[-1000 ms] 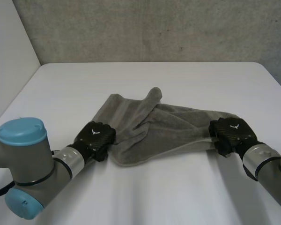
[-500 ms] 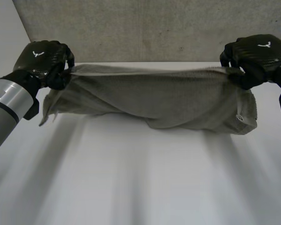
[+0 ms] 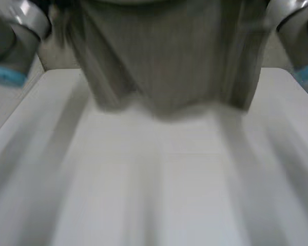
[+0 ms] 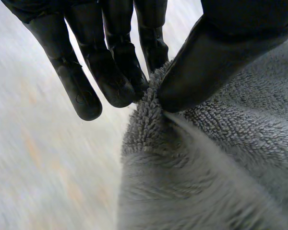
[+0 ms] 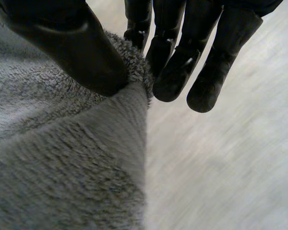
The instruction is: Fold the towel.
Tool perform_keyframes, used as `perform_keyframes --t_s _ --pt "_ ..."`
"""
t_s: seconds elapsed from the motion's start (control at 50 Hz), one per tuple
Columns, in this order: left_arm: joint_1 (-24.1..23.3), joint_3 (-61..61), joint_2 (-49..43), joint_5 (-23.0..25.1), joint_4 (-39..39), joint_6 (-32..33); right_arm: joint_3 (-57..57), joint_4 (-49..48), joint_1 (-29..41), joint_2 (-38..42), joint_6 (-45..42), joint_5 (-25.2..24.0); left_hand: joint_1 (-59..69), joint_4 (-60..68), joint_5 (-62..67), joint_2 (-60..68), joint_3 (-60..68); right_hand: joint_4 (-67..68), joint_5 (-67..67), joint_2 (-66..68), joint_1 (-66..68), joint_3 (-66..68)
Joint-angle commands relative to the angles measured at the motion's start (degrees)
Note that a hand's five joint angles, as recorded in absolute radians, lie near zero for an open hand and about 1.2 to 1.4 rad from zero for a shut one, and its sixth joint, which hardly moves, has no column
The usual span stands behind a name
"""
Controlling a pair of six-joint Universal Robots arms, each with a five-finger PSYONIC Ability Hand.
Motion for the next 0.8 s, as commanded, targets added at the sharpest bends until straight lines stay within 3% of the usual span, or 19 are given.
perform_keyframes --t_s 0.02,0.06,0.16,0.2,0.22,0.26,0.3,0.36,0.48,0.64,0.78,0.8 --pt "0.1 5.4 3.8 -1.4 3.1 -7.3 0.9 -6.7 -0.7 -4.8 5.2 -0.4 5.1 2.1 4.9 4.4 2.9 3.9 3.9 5.2 4.1 4.7" --pt "0.3 1.7 4.8 -1.1 3.3 -8.4 1.6 -5.6 -0.8 -5.1 5.4 -1.1 5.1 2.1 4.9 4.4 2.9 3.9 3.9 5.2 4.1 4.7" --pt "1.2 -11.5 6.9 0.1 3.4 -7.8 8.3 -1.7 -1.1 -6.2 5.4 -8.4 5.1 2.1 4.9 4.4 2.9 3.9 3.9 5.2 4.1 4.7" --pt "1.4 -17.3 8.1 1.5 3.7 -7.6 15.6 -0.2 -2.6 -7.1 5.0 -13.8 5.1 2.1 4.9 4.4 2.9 3.9 3.9 5.2 4.1 4.7" --pt "1.8 -23.1 8.9 3.5 4.7 -7.0 15.7 -0.2 -2.7 -7.1 5.0 -13.8 5.1 2.1 4.9 4.4 2.9 3.9 3.9 5.2 4.1 4.7" --pt "1.8 -23.1 8.9 3.5 4.7 -7.0 24.8 0.5 -4.1 -7.9 4.5 -17.5 5.1 2.1 4.9 4.4 2.9 3.9 3.9 5.2 4.1 4.7" --pt "3.5 -37.0 9.9 8.2 8.9 -3.6 29.6 0.2 -4.1 -8.6 4.2 -18.3 5.1 2.1 4.9 4.4 2.9 3.9 3.9 5.2 4.1 4.7" --pt "4.2 -46.9 10.4 10.8 11.6 1.6 38.6 0.5 -4.8 -9.6 1.9 -19.0 5.1 2.1 4.9 4.4 2.9 3.9 3.9 5.2 4.1 4.7" --pt "5.2 -58.4 9.6 11.6 14.5 13.2 53.8 0.6 -6.2 -10.3 -7.8 -19.2 5.1 2.1 4.9 4.4 2.9 3.9 3.9 5.2 4.1 4.7" --pt "5.1 -62.1 5.3 11.1 14.5 21.2 62.4 0.4 -6.3 -10.3 -14.1 -19.2 5.1 2.1 4.9 4.4 2.9 3.9 3.9 5.2 4.1 4.7" --pt "4.9 -61.8 3.3 10.9 14.7 21.7 62.9 0.6 -6.3 -10.7 -13.9 -18.8 5.1 2.1 4.9 4.4 2.9 3.9 3.9 5.2 4.1 4.7" --pt "4.9 -61.4 3.1 10.8 14.7 21.6 62.9 0.6 -6.7 -11.0 -13.9 -18.8 0.4 -2.6 0.2 -0.3 -1.7 3.9 3.9 5.2 4.1 4.7"
